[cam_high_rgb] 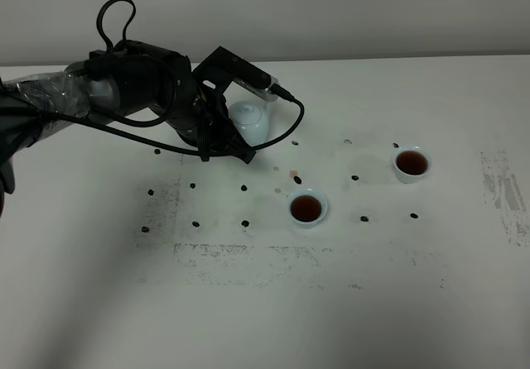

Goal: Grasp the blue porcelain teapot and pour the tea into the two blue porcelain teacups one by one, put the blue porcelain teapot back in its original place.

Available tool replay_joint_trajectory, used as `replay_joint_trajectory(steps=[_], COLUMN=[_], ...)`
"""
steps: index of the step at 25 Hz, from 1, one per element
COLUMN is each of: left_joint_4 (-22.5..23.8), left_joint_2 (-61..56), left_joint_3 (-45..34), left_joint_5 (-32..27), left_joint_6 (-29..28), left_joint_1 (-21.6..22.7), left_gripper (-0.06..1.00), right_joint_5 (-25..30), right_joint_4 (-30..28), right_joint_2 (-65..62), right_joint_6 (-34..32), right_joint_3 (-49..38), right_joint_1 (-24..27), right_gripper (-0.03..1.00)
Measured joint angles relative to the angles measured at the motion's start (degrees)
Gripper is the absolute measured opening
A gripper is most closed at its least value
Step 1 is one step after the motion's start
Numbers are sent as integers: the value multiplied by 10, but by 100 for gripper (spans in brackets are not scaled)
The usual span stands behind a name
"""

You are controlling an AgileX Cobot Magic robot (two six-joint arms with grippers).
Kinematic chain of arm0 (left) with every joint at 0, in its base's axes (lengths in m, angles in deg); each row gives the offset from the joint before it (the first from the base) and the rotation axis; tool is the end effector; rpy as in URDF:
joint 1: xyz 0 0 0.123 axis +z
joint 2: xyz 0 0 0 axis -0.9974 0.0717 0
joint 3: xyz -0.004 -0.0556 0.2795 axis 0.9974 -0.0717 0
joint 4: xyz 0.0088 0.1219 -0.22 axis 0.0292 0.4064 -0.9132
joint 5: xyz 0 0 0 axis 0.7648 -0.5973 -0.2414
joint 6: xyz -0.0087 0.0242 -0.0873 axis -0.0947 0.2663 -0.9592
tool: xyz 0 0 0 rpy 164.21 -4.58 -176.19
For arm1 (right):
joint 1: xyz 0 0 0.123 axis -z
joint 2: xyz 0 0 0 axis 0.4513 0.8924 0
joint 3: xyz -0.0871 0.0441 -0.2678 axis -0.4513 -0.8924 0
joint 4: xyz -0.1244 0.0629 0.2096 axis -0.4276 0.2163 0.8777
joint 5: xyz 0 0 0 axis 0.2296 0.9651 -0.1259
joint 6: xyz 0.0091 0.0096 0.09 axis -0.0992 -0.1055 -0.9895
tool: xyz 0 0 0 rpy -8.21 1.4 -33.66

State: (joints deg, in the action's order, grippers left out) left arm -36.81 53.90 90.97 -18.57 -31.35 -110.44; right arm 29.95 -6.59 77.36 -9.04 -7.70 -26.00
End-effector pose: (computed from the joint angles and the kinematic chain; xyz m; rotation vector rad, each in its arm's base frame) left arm 0.4279 -0.1959 0.1532 0.8999 2.4320 -0.0599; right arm -0.0061 0.0122 0.2742 -0.1886 2.0470 0.0547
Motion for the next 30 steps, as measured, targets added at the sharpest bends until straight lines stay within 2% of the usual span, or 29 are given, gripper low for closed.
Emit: replay_joint_trajectory(steps=[10,22,30], left_joint_4=[-1,-4,-43], left_joint_2=[0,1,-8], left_joint_3=[0,0,1], left_joint_5=[-1,-34,-88], left_joint_6=[-5,-5,-6], left_joint_1=[0,0,0], left_gripper=[8,34,36], right_joint_5=[0,0,0], right_joint_4=[0,0,0], right_joint_2=[0,0,0], right_joint_6=[0,0,0], right_joint_3=[0,0,0], right_joint_1=[0,0,0], right_gripper=[45,45,45])
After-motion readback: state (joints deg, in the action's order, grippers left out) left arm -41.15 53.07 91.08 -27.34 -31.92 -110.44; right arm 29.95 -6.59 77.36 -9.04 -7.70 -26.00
